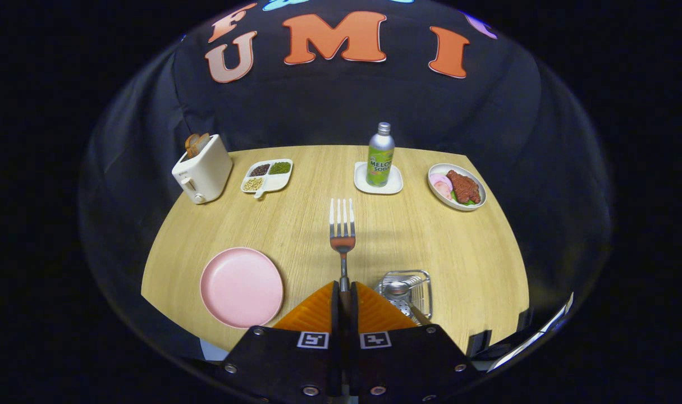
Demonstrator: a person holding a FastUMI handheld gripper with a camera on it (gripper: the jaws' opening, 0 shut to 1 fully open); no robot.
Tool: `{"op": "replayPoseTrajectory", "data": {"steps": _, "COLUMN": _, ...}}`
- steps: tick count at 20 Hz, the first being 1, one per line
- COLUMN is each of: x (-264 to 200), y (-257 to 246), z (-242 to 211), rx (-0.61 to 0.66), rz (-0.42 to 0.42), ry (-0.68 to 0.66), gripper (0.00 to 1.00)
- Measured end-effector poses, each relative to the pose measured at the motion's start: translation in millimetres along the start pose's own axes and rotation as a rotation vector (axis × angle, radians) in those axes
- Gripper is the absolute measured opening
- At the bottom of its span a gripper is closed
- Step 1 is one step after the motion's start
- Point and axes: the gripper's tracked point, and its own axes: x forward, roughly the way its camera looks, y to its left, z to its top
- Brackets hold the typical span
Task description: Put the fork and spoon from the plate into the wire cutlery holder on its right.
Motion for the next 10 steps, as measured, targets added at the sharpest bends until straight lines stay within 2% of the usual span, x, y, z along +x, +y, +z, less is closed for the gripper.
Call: {"op": "replayPoseTrajectory", "data": {"steps": 10, "x": 0.9, "y": -35.8, "z": -41.2, "rx": -0.098, "rz": -0.055, "ry": 0.157, "gripper": 0.06}}
